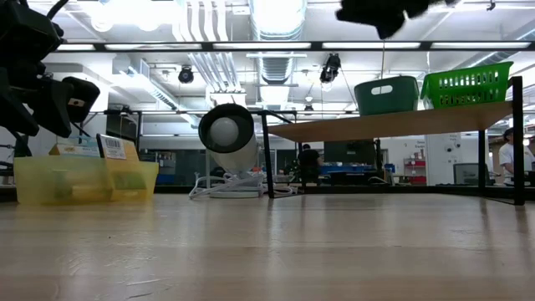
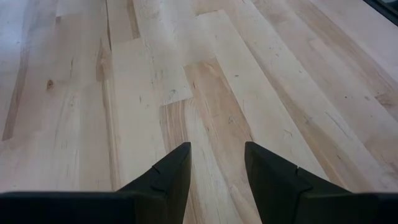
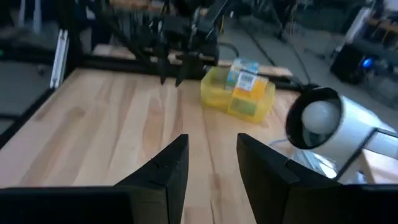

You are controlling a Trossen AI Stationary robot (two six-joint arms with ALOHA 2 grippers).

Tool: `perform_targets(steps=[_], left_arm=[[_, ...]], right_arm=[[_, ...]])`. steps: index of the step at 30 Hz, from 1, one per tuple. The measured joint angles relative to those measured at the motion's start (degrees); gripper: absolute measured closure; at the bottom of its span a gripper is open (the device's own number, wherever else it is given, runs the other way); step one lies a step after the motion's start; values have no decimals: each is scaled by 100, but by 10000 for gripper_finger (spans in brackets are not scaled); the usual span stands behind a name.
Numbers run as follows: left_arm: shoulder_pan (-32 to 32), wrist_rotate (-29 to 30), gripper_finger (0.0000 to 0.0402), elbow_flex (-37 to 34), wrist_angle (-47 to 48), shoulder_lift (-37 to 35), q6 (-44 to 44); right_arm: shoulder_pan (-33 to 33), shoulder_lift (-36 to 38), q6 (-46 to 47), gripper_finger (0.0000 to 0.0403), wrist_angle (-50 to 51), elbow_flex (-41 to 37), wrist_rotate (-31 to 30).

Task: Pick & Place Office Desk Supplies
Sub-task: Put the yellow bin on the shelf

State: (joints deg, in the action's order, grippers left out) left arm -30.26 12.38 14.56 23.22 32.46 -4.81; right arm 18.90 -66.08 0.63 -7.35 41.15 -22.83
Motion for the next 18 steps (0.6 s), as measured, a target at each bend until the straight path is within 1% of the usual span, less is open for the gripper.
perform_targets(steps=[4, 6, 10, 12, 15, 18], left_arm=[[1, 0, 249, -1, 0, 0, 1], [0, 0, 249, 0, 0, 0, -1], [0, 0, 249, 0, 0, 1, 0], [2, 0, 249, -1, -2, -1, 1], [2, 0, 249, 0, -1, -1, 0], [1, 0, 249, 0, -1, 1, 0]], right_arm=[[124, 697, -58, 274, -841, -891, -37], [200, 1136, -5, 279, -885, -1166, -12], [348, 2088, 52, 288, -822, -1479, 27], [423, 2521, 168, 293, -552, -1571, 284], [516, 3095, 380, 301, -105, -1726, 848], [596, 3579, 392, 309, 295, -1828, 1378]])
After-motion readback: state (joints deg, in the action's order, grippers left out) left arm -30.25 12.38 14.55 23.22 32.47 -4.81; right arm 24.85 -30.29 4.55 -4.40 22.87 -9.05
